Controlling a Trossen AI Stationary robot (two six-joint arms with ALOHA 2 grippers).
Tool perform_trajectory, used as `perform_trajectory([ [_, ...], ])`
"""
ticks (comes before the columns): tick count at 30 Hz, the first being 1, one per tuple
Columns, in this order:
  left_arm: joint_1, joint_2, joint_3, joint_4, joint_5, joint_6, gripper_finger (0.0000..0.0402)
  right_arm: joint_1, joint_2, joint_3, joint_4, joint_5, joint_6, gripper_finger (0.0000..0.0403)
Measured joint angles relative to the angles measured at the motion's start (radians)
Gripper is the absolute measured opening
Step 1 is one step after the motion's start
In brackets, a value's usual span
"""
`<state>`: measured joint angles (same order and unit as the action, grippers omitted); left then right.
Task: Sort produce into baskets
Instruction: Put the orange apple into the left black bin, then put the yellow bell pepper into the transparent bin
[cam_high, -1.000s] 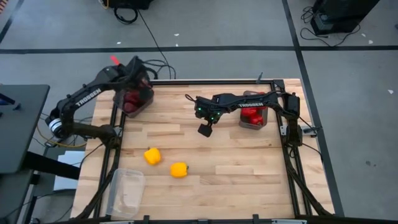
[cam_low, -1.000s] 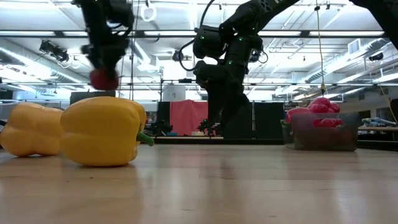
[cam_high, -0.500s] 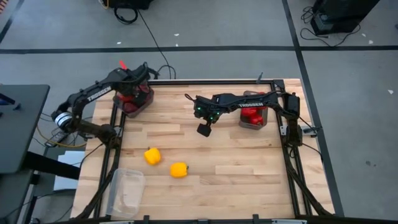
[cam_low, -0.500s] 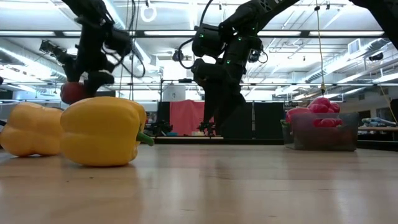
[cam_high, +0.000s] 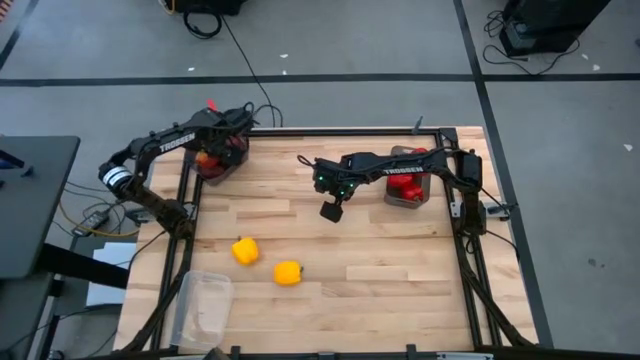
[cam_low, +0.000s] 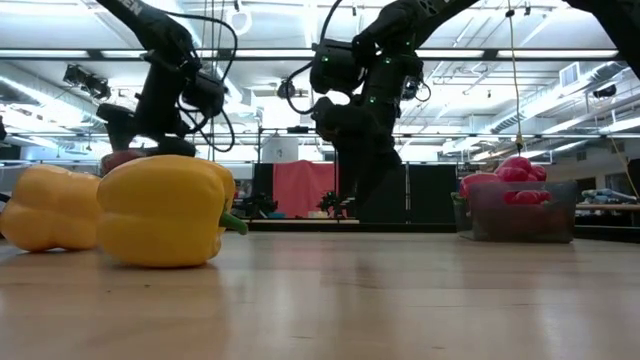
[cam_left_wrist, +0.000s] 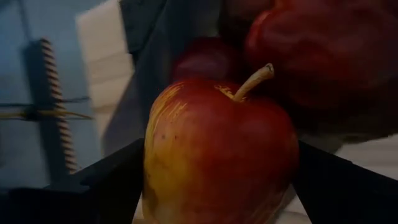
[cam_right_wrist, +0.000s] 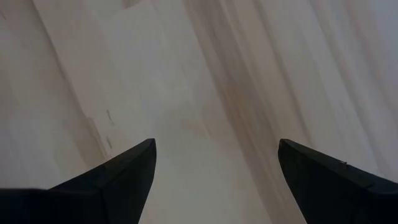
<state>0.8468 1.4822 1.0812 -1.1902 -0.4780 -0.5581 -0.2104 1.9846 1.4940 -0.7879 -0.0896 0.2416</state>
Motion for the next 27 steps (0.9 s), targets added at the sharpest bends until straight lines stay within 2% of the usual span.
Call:
perform_trajectory([
  [7, -0.026, 0.005, 0.108, 0.014, 0.136, -0.067, 0.0360, 0.000, 0.000, 0.000, -0.013, 0.010, -0.019, 0.0346],
  [13, -0.025, 0.005, 0.191, 0.000, 0.129, -0.014, 0.0360, -0.008, 0.000, 0.000, -0.015, 0.011, -0.028, 0.0346],
  [20, -0.025, 0.005, 0.159, -0.045, 0.175, 0.154, 0.0362, -0.013, 0.000, 0.000, -0.015, 0.010, -0.028, 0.0346],
  [27, -0.015, 0.011, 0.097, -0.035, 0.169, 0.180, 0.0396, -0.013, 0.000, 0.000, -0.014, 0.010, -0.028, 0.0346],
])
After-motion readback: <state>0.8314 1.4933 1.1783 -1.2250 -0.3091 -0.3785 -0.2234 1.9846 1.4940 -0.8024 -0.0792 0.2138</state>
